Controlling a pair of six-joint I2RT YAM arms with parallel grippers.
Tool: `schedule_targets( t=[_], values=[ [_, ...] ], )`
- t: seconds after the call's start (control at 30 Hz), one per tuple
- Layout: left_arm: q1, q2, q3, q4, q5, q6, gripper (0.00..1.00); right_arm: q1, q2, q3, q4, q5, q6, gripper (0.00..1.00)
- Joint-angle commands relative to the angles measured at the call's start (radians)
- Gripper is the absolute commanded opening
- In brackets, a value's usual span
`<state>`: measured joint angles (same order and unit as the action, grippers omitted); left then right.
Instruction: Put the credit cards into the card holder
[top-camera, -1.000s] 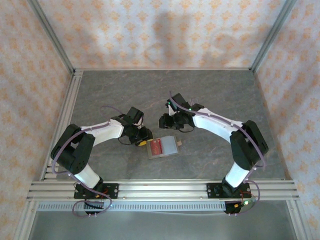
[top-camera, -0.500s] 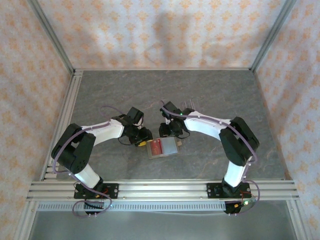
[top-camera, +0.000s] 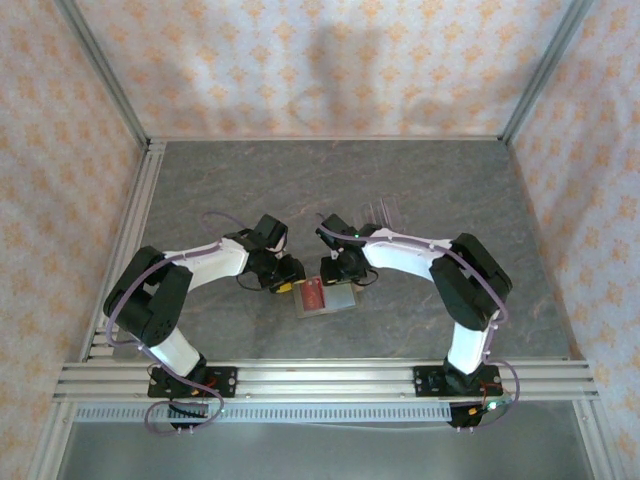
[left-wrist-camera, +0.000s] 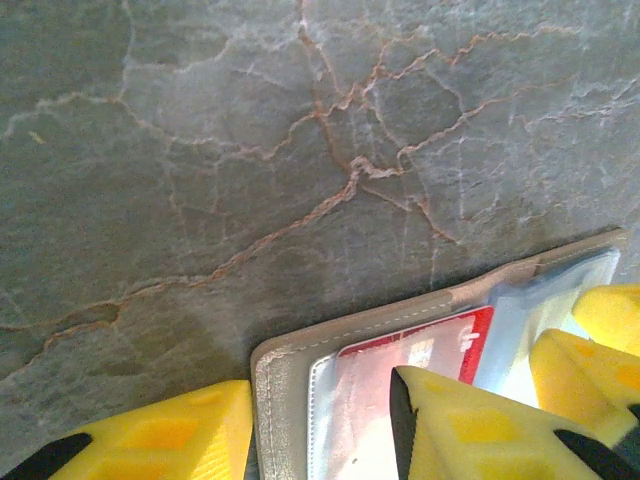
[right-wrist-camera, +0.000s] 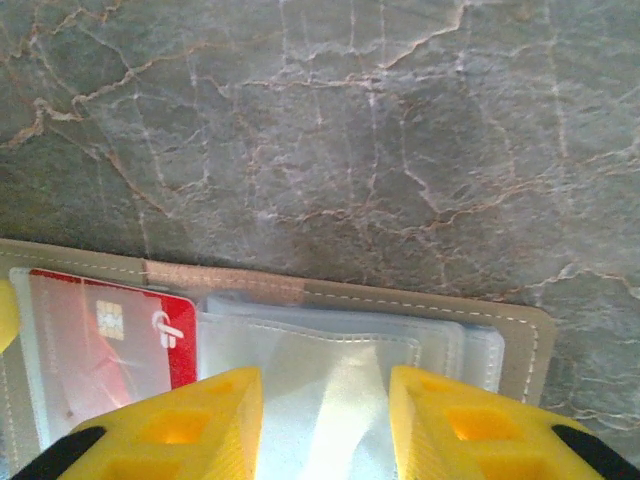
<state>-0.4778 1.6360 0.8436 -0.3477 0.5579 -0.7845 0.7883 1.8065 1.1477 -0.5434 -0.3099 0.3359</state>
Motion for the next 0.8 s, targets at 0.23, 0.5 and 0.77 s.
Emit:
schedule_targets(
  t=[0.23, 0.5, 0.77],
  values=[
    [-0.015, 0.020, 0.023, -0.008, -0.009, -0.001, 0.42, -0.007, 0.008, 0.001, 0.110, -0.228, 0.062, 0.39],
    [-0.015, 0.020, 0.029, -0.011, -0.010, 0.002, 0.42, -0.017, -0.019, -0.004, 0.136, -0.257, 0.090, 0.40],
    [-0.015, 0.034, 0.038, -0.013, -0.003, 0.009, 0.42, -0.018, -0.100, 0.043, -0.049, -0.054, -0.008, 0.43]
  ],
)
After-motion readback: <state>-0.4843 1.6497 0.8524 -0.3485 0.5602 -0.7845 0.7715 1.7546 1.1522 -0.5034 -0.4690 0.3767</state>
